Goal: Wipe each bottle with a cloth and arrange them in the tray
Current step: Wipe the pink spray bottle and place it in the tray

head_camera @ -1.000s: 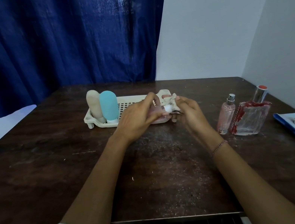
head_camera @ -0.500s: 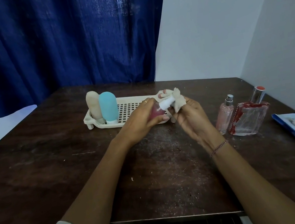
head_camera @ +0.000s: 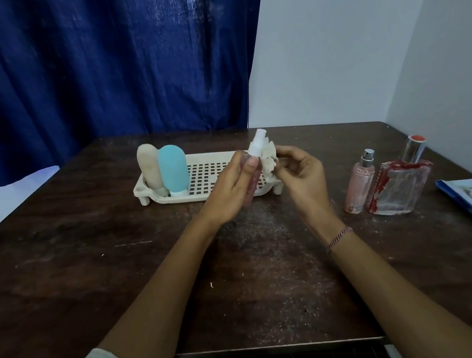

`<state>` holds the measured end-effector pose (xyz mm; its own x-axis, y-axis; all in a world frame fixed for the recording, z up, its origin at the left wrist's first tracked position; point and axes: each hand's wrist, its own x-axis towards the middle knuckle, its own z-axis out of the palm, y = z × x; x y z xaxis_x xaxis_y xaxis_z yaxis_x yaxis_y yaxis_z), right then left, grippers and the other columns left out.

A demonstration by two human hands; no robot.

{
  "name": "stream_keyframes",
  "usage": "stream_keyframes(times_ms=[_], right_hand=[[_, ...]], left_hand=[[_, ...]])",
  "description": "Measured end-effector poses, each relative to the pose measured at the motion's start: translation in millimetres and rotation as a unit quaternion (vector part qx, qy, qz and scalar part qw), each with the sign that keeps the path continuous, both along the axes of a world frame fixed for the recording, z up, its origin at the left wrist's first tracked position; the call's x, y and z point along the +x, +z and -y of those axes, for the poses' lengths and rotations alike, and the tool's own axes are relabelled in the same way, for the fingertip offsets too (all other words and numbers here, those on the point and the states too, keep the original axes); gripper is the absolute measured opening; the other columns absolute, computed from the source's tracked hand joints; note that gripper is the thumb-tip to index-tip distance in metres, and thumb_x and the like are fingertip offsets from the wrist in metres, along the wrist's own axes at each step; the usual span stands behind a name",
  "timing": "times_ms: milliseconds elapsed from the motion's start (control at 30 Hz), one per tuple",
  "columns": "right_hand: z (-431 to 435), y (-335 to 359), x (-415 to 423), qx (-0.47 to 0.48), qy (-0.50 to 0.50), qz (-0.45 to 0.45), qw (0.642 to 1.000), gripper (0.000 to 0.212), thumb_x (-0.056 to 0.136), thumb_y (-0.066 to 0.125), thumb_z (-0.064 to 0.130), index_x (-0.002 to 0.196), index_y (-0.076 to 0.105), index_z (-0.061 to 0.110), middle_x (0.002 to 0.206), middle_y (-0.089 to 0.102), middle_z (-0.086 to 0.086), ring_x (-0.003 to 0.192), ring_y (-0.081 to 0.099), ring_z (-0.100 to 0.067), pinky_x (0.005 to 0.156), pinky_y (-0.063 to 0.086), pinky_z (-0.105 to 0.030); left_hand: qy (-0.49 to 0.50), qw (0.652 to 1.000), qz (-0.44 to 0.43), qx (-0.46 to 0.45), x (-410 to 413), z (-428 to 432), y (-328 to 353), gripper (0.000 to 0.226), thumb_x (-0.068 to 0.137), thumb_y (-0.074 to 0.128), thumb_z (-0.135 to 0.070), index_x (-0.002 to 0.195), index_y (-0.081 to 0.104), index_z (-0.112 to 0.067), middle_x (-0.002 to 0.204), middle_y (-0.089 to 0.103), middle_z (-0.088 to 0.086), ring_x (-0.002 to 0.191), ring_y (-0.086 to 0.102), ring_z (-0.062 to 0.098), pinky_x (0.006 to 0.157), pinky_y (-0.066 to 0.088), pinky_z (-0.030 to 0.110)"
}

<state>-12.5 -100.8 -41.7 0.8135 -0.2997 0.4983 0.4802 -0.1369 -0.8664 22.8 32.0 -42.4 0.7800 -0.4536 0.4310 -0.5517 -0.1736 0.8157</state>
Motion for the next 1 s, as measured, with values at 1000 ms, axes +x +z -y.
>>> stream_keyframes(times_ms=[1000], right_hand=[[-4, -8, -2, -0.326, 0.134, 0.037, 0.935, 0.029, 0.072, 0.074, -0.003, 0.091, 0.067, 0.018, 0.088, 0.062, 0.007, 0.08, 0.061, -0.009, 0.069, 0.05, -0.015]], left_hand=[[0.036, 0.964, -0.195, -0.178, 12, -4, 6, 0.042, 0.098, 0.033, -0.048, 0.106, 0.057, -0.015, 0.094, 0.062, 0.003, 0.085, 0.062, 0.015, 0.074, 0.05, 0.028]])
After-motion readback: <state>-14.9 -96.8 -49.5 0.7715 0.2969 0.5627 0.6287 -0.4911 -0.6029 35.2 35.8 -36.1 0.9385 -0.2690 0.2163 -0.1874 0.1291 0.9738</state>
